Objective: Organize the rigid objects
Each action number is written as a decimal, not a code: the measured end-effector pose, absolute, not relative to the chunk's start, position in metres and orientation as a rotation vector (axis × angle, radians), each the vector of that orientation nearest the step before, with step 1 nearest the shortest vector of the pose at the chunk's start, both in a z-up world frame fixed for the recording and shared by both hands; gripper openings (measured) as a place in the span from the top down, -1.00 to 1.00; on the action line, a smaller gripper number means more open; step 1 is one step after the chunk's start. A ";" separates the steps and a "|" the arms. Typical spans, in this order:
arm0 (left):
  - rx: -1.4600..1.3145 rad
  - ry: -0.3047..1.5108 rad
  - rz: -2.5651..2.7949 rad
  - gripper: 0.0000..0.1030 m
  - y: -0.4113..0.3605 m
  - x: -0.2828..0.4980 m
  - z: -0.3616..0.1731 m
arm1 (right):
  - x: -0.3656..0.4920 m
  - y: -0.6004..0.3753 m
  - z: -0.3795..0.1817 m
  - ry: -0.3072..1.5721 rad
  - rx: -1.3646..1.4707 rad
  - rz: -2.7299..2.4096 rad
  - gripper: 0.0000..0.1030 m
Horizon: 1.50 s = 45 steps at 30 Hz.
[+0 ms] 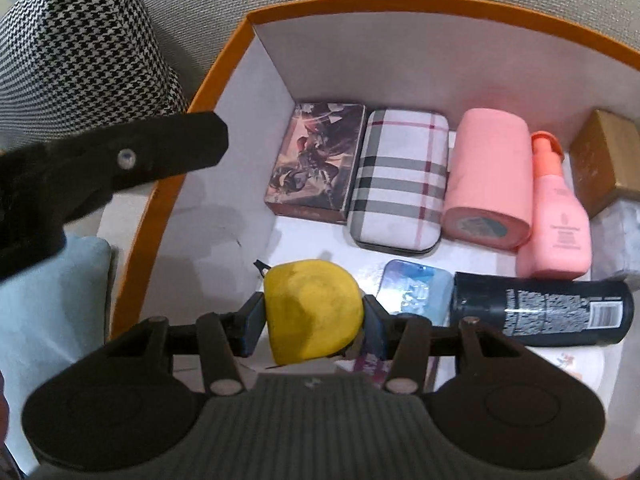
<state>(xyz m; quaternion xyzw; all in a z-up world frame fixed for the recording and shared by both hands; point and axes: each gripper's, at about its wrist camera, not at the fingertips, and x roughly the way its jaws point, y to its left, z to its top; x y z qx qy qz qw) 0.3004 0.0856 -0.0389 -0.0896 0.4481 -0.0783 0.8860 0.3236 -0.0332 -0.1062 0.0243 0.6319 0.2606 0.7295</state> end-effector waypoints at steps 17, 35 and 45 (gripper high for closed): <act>-0.221 0.881 -0.123 0.07 0.074 0.259 -0.015 | 0.304 -0.061 -0.066 1.286 0.053 0.559 -0.19; -0.084 0.623 0.010 -0.50 0.018 0.191 0.010 | 0.226 -0.165 0.028 0.805 -0.097 0.383 -0.51; -0.046 0.477 0.096 -1.00 0.007 0.151 0.038 | 0.178 -0.187 0.059 0.629 -0.020 0.347 -0.96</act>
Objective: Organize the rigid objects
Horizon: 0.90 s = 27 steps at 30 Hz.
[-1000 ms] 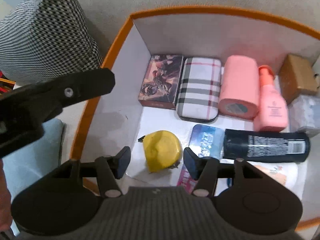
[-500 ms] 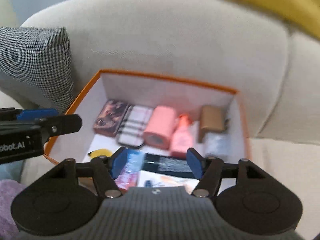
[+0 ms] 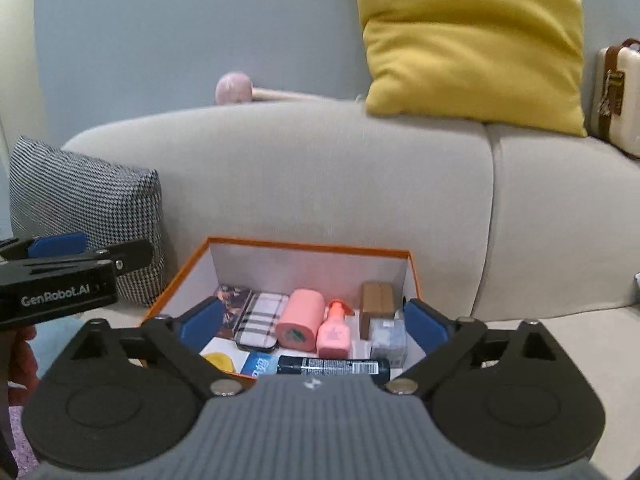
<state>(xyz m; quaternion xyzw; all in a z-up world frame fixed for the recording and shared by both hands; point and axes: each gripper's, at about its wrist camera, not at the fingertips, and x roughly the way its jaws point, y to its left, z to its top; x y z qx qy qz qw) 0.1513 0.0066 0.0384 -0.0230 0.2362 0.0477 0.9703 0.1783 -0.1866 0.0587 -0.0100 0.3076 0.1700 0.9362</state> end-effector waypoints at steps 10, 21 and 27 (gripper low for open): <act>-0.046 0.434 0.148 -1.00 0.003 0.117 0.042 | 0.149 -0.200 0.066 0.591 0.016 0.332 -0.97; -0.013 0.524 0.126 -1.00 -0.007 0.091 0.019 | 0.111 -0.200 0.059 0.512 -0.117 0.334 -0.97; -0.014 0.551 0.101 -1.00 -0.012 0.080 0.016 | 0.106 -0.206 0.052 0.571 -0.084 0.312 -0.97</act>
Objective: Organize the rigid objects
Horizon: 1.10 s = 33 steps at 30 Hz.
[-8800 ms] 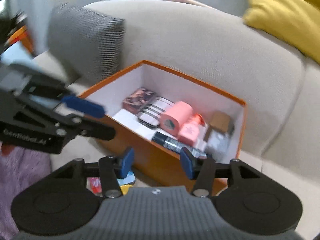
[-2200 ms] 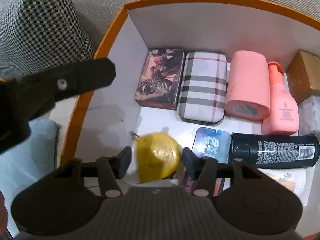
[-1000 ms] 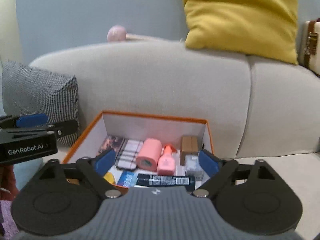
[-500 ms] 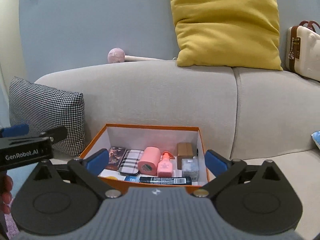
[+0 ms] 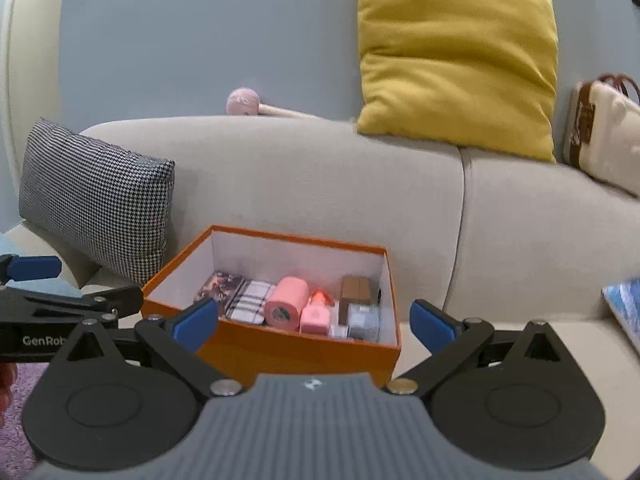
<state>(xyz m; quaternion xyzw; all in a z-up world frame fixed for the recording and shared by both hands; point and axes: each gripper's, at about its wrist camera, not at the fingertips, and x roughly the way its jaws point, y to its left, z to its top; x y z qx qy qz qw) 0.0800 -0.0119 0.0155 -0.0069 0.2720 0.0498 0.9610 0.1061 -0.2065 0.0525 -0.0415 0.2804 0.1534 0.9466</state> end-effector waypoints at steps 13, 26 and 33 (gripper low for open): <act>0.004 0.589 0.049 -1.00 -0.023 0.071 0.016 | 0.094 -0.221 0.048 0.650 -0.025 0.272 -0.97; 0.004 0.579 0.064 -1.00 -0.020 0.065 0.019 | 0.088 -0.218 0.048 0.656 -0.025 0.274 -0.97; 0.004 0.580 0.062 -1.00 -0.020 0.064 0.019 | 0.086 -0.217 0.048 0.658 -0.032 0.270 -0.97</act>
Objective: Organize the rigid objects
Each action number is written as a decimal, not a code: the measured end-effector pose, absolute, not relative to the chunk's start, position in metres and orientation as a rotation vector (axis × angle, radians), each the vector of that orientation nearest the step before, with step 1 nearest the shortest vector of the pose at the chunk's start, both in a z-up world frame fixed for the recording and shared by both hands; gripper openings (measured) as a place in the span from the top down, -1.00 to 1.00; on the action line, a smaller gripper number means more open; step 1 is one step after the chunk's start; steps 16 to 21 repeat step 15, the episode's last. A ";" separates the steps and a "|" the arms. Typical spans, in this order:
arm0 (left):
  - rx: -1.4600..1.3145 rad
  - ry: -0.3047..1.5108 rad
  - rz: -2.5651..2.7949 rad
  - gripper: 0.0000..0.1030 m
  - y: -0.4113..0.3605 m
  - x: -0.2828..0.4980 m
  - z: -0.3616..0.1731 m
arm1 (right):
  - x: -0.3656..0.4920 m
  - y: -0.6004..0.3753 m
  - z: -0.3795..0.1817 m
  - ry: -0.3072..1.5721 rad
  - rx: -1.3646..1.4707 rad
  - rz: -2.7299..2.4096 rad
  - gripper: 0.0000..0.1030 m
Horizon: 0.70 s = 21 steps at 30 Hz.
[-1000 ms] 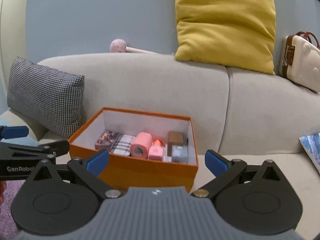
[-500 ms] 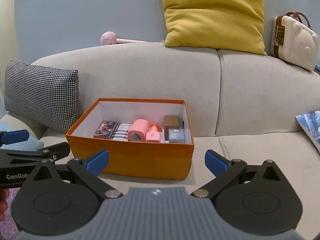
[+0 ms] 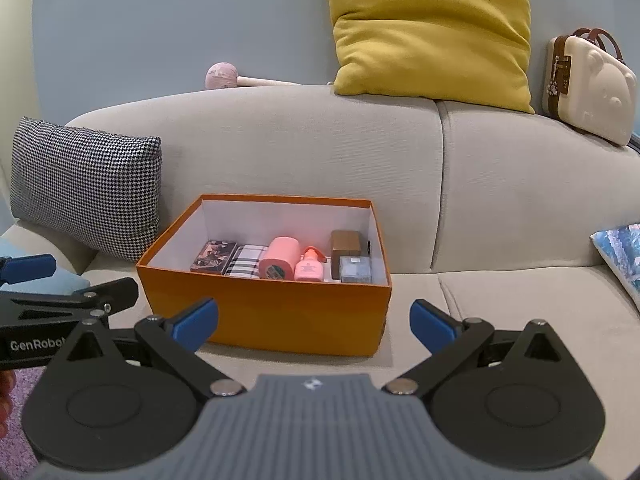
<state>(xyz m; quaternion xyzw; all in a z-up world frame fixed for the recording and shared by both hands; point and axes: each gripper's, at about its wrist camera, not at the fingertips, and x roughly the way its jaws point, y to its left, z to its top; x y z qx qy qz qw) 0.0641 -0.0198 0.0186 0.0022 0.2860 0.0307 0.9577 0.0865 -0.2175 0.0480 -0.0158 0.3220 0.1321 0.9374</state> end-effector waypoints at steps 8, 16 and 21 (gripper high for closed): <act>0.000 0.582 0.060 -1.00 -0.019 0.062 0.017 | 0.088 -0.217 0.046 0.669 -0.036 0.266 -0.97; -0.010 0.587 0.060 -1.00 -0.018 0.062 0.015 | 0.087 -0.216 0.044 0.675 -0.039 0.267 -0.97; -0.010 0.587 0.060 -1.00 -0.018 0.062 0.015 | 0.087 -0.216 0.044 0.675 -0.039 0.267 -0.97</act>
